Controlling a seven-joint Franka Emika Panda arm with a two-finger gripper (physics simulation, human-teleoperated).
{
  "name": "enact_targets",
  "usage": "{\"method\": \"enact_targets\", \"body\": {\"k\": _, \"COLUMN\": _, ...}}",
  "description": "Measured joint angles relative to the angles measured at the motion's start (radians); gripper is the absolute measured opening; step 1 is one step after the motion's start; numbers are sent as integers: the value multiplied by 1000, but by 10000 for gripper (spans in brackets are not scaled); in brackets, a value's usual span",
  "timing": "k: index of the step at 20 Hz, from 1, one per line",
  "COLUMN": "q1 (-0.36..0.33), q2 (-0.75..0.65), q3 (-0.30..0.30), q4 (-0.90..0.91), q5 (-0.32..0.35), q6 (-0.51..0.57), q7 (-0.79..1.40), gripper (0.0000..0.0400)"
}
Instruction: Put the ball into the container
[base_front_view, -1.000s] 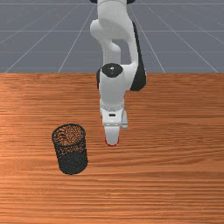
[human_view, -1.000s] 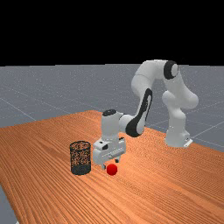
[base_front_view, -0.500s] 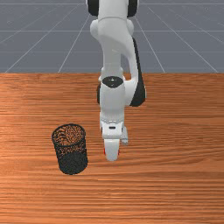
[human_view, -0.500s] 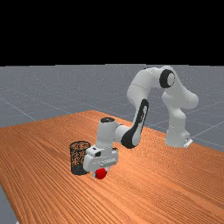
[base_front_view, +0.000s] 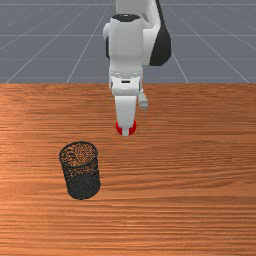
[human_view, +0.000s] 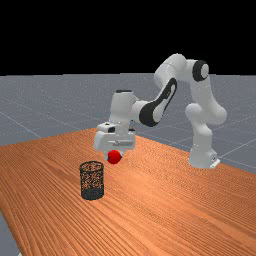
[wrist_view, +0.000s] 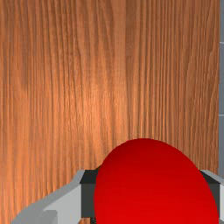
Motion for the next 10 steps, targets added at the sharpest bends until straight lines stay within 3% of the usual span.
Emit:
{"method": "enact_targets", "body": {"k": 3, "q1": -5, "q2": -67, "q3": 6, "q4": 145, "q5": 4, "q6": -235, "q7": -31, "gripper": 280}}
{"method": "enact_targets", "body": {"k": 4, "q1": 12, "q2": -76, "q3": -15, "q4": 151, "q5": -47, "q6": -233, "q7": 11, "gripper": 280}}
{"method": "enact_targets", "body": {"k": 5, "q1": 3, "q2": -77, "q3": -21, "q4": 153, "q5": -53, "q6": -232, "q7": -8, "gripper": 280}}
{"method": "enact_targets", "body": {"k": 6, "q1": -16, "q2": -74, "q3": -23, "q4": 157, "q5": -36, "q6": -232, "q7": -42, "gripper": 280}}
{"method": "enact_targets", "body": {"k": 7, "q1": -72, "q2": -60, "q3": 0, "q4": 180, "q5": 39, "q6": -248, "q7": -210, "gripper": 280}}
{"method": "enact_targets", "body": {"k": 10, "q1": -171, "q2": -13, "q3": -24, "q4": 251, "q5": 77, "q6": -278, "q7": -344, "gripper": 280}}
